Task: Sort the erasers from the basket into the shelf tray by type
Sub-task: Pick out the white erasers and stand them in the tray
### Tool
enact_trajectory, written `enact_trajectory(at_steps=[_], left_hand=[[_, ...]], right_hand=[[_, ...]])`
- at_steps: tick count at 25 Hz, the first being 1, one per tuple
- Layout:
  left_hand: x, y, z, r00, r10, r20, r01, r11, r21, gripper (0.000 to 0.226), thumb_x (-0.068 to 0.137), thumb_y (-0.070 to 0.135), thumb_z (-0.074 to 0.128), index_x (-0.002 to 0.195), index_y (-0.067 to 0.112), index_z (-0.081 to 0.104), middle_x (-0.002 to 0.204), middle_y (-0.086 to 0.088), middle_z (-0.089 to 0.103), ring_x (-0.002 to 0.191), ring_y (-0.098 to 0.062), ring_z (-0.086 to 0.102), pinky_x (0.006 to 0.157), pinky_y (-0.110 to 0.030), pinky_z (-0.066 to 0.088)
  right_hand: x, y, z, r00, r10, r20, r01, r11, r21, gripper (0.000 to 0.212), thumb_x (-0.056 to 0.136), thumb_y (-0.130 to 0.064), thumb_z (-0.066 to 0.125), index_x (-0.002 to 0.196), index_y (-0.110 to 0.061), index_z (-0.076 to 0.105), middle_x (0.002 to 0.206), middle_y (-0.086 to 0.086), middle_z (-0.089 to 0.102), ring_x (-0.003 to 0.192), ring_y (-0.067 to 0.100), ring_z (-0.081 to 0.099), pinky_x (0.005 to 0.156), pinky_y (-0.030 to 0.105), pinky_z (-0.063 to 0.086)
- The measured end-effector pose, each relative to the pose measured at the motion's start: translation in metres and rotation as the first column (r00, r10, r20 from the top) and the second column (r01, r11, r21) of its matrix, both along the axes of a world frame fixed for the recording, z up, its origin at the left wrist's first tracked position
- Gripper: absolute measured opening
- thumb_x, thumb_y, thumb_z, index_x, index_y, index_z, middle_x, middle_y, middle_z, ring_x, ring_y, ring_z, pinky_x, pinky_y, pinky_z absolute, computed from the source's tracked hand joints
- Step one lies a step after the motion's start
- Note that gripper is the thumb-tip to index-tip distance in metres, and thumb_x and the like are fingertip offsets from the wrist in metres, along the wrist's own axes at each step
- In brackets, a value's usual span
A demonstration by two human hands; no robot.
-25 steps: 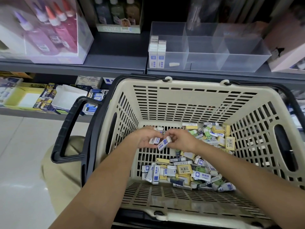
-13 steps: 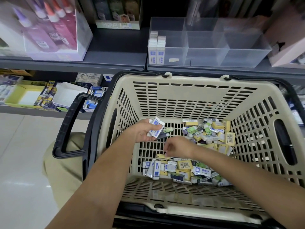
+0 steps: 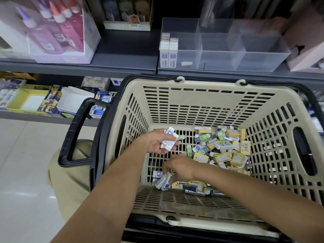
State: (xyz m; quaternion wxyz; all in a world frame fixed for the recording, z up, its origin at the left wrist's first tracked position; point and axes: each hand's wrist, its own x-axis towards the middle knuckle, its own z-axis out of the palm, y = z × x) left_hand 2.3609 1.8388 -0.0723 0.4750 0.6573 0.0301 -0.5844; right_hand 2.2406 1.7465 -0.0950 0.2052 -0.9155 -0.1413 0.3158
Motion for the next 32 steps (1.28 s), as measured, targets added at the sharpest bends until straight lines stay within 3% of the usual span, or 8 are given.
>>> enact_trajectory(at_steps=[3, 7, 11, 16, 22, 27, 30, 32], left_hand=[[0.002, -0.001, 0.001, 0.998, 0.009, 0.059, -0.012, 0.999, 0.049, 0.023, 0.082, 0.010, 0.068, 0.101, 0.014, 0.056, 0.081, -0.004, 0.070, 0.070, -0.013, 0.066, 0.062, -0.026, 0.048], [0.001, -0.003, 0.009, 0.995, -0.096, -0.041, 0.098, 0.995, 0.034, 0.032, 0.083, 0.024, 0.069, 0.108, 0.005, 0.061, 0.088, -0.008, 0.069, 0.081, -0.021, 0.066, 0.079, -0.038, 0.056], [-0.003, -0.012, 0.021, 0.974, -0.176, -0.144, 0.162, 0.981, -0.104, 0.037, 0.079, 0.044, 0.066, 0.100, 0.014, 0.063, 0.085, -0.002, 0.072, 0.078, -0.014, 0.068, 0.069, -0.032, 0.057], [-0.004, -0.021, 0.040, 0.989, -0.088, -0.118, 0.059, 0.970, -0.235, 0.038, 0.068, 0.023, 0.075, 0.103, 0.013, 0.062, 0.083, -0.001, 0.073, 0.078, -0.012, 0.070, 0.065, -0.029, 0.057], [-0.007, -0.033, 0.056, 0.991, 0.093, -0.092, -0.115, 0.954, -0.278, 0.057, 0.064, 0.014, 0.080, 0.116, 0.003, 0.060, 0.110, -0.014, 0.067, 0.097, -0.023, 0.066, 0.070, -0.035, 0.058], [0.008, -0.039, 0.081, 0.979, 0.199, 0.049, -0.167, 0.914, -0.370, 0.023, 0.080, 0.006, 0.070, 0.103, 0.008, 0.064, 0.090, -0.010, 0.074, 0.083, -0.021, 0.071, 0.067, -0.034, 0.058], [0.018, -0.042, 0.099, 0.955, 0.259, 0.145, -0.184, 0.900, -0.394, 0.023, 0.076, 0.008, 0.073, 0.097, 0.011, 0.064, 0.079, -0.004, 0.074, 0.074, -0.014, 0.071, 0.059, -0.028, 0.056], [0.021, -0.043, 0.105, 0.944, 0.273, 0.187, -0.182, 0.899, -0.398, 0.022, 0.076, 0.007, 0.074, 0.095, 0.012, 0.063, 0.077, -0.003, 0.072, 0.071, -0.013, 0.069, 0.059, -0.028, 0.056]], right_hand=[[0.003, -0.021, 0.019, 0.963, -0.246, -0.108, 0.264, 0.942, 0.209, 0.027, 0.079, -0.026, 0.071, 0.103, -0.024, 0.059, 0.099, -0.005, 0.058, 0.092, 0.015, 0.053, 0.076, 0.026, 0.038], [0.010, -0.065, 0.058, 0.819, -0.526, -0.229, 0.570, 0.704, 0.424, 0.024, 0.079, -0.010, 0.071, 0.090, -0.027, 0.059, 0.098, -0.006, 0.059, 0.082, 0.015, 0.063, 0.073, 0.021, 0.051], [0.012, -0.089, 0.074, 0.752, -0.615, -0.237, 0.643, 0.605, 0.470, 0.025, 0.079, -0.007, 0.070, 0.092, -0.022, 0.054, 0.100, 0.001, 0.064, 0.082, 0.021, 0.065, 0.075, 0.030, 0.052], [0.012, -0.096, 0.076, 0.608, -0.755, -0.244, 0.727, 0.407, 0.553, 0.018, 0.078, -0.012, 0.072, 0.090, -0.020, 0.061, 0.086, -0.002, 0.068, 0.073, 0.013, 0.067, 0.073, 0.029, 0.053], [0.015, -0.091, 0.085, 0.429, -0.781, -0.454, 0.815, 0.118, 0.568, 0.011, 0.081, -0.019, 0.070, 0.087, -0.013, 0.064, 0.077, 0.001, 0.069, 0.068, 0.009, 0.064, 0.061, 0.024, 0.052], [0.026, -0.098, 0.115, 0.457, -0.750, -0.479, 0.791, 0.096, 0.604, 0.015, 0.091, -0.016, 0.057, 0.105, -0.017, 0.053, 0.093, 0.009, 0.070, 0.078, 0.021, 0.068, 0.067, 0.028, 0.056], [0.034, -0.101, 0.133, 0.560, -0.772, -0.301, 0.725, 0.281, 0.629, 0.021, 0.089, -0.011, 0.059, 0.106, -0.023, 0.057, 0.094, 0.003, 0.068, 0.073, 0.008, 0.061, 0.061, 0.018, 0.050], [0.040, -0.100, 0.141, 0.591, -0.774, -0.225, 0.676, 0.323, 0.663, 0.025, 0.085, -0.004, 0.062, 0.103, -0.022, 0.061, 0.089, -0.003, 0.068, 0.069, 0.001, 0.060, 0.059, 0.011, 0.046]])
